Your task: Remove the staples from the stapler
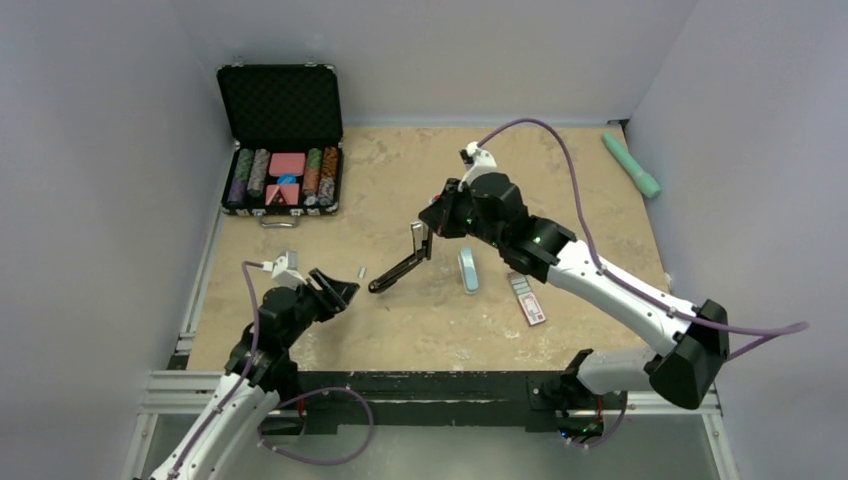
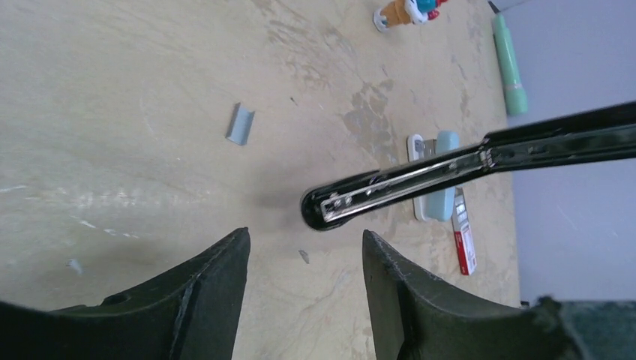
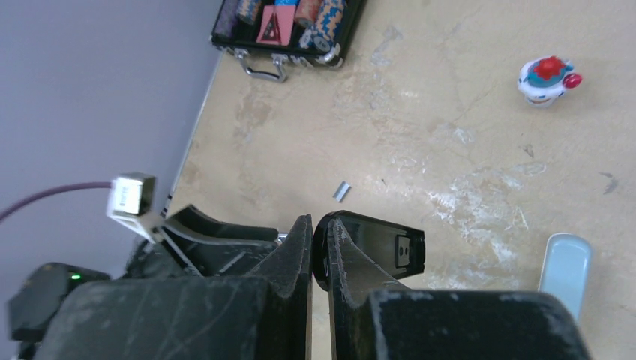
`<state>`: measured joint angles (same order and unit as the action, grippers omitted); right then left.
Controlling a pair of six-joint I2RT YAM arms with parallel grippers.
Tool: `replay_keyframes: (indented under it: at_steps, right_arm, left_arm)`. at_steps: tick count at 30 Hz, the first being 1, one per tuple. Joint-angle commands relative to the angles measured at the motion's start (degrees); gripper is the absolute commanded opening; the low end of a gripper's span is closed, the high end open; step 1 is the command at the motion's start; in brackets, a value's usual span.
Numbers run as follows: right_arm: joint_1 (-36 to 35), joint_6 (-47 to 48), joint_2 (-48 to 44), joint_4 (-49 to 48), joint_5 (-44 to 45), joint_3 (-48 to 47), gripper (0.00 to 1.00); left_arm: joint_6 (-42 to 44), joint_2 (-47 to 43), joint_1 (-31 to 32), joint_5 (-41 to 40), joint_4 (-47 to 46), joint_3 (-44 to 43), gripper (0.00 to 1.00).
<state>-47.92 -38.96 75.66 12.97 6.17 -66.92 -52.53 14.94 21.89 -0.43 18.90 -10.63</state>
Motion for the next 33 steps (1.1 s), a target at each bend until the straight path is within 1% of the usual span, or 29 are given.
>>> replay_keyframes:
  at_steps: [1, 3, 6, 8, 13, 18, 22, 25, 29, 31, 33]
  right_arm:
    - [2.81, -0.32, -6.96, -4.01, -3.36, -2.82, 0.00]
    - [3.14, -0.07, -8.39, -2.51, -3.57, -4.39, 0.00]
    - [3.14, -0.01, -10.03, -0.70, -4.10, -6.57, 0.00]
    - [3.10, -0.10, -10.82, 0.12, -4.27, -7.81, 0.00]
    - [3.18, -1.34, -12.19, -0.10, -5.89, -9.73, 0.00]
    - [3.18, -2.72, -11.56, -1.93, -8.98, -10.14, 0.00]
    - [3.17, -3.55, -10.84, -3.46, -11.11, -10.07, 0.00]
    - [3.18, -3.79, -10.47, -4.08, -11.65, -9.51, 0.00]
    - [3.18, -4.24, -10.26, -5.20, -11.48, -7.15, 0.00]
    - [3.14, -4.49, -10.06, -5.91, -10.92, -5.46, 0.00]
    - [3.18, -4.87, -9.54, -7.58, -10.98, -3.21, 0.00]
  left_arm:
    - [-5.93, -0.18, -0.27, 8.87, -21.16, 7.33, 0.61]
    - [-7.53, 1.51, -0.32, 9.13, -24.58, 8.81, 0.60]
    - [-7.55, 4.42, -0.27, 11.11, -31.22, 9.78, 0.53]
    - [-6.95, 5.97, -0.35, 11.49, -32.15, 9.14, 0.49]
    - [-6.82, 8.92, -0.35, 11.21, -33.82, 8.52, 0.36]
    - [-8.11, 15.06, -0.27, 12.41, -42.90, 9.12, 0.32]
    - [-7.88, 22.88, -0.27, 15.63, -52.44, 7.53, 0.28]
    - [-7.75, 26.51, -0.27, 17.88, -56.78, 6.19, 0.25]
    - [-6.74, 26.39, -0.27, 19.32, -56.44, 4.06, 0.20]
    - [-6.60, 24.04, -0.27, 19.77, -53.34, 2.63, 0.18]
    - [-6.76, 20.11, -0.27, 19.12, -47.75, 0.57, 0.17]
